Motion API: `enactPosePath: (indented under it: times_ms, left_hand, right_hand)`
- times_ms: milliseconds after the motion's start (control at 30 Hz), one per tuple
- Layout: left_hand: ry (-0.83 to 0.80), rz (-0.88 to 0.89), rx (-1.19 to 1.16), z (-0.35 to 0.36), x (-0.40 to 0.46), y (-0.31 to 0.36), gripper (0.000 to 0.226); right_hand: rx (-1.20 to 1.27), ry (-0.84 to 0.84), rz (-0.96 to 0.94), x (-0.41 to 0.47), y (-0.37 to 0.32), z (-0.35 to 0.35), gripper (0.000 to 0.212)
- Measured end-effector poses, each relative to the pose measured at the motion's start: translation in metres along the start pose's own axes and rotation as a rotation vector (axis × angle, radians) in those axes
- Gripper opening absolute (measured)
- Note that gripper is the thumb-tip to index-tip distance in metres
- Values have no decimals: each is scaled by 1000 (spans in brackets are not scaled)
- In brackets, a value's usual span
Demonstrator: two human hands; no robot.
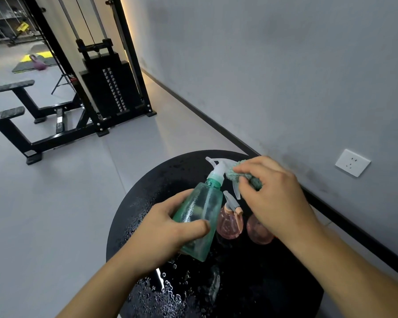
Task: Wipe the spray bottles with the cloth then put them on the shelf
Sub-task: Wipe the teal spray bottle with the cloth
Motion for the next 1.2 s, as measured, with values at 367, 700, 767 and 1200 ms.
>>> enactPosePath:
  times_ms: [367, 700, 767, 1200]
  left_hand:
    - [26, 26, -69, -5, 4, -4, 55]
    - [22, 25, -60, -4, 3, -5, 54]
    - [29, 22, -74, -4, 3, -6, 53]
    - [88, -31, -97, -10, 6, -18, 43]
  right_hand:
    - [107, 124, 195, 10, 17, -17, 20]
    - [159, 98, 228, 10, 16, -13, 19]
    - [164, 43, 238, 7, 17, -9, 19]
    - [273, 44, 267, 6, 17, -7, 17]
Point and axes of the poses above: each hand's wrist, its own x-axis towards the middle knuckle, its own z-axis out of the palm, y = z × x, the point moved 4 cm from there along x, towards the middle knuckle, and after that the axes turned 3 degrees about x, right-handed, at the moved point
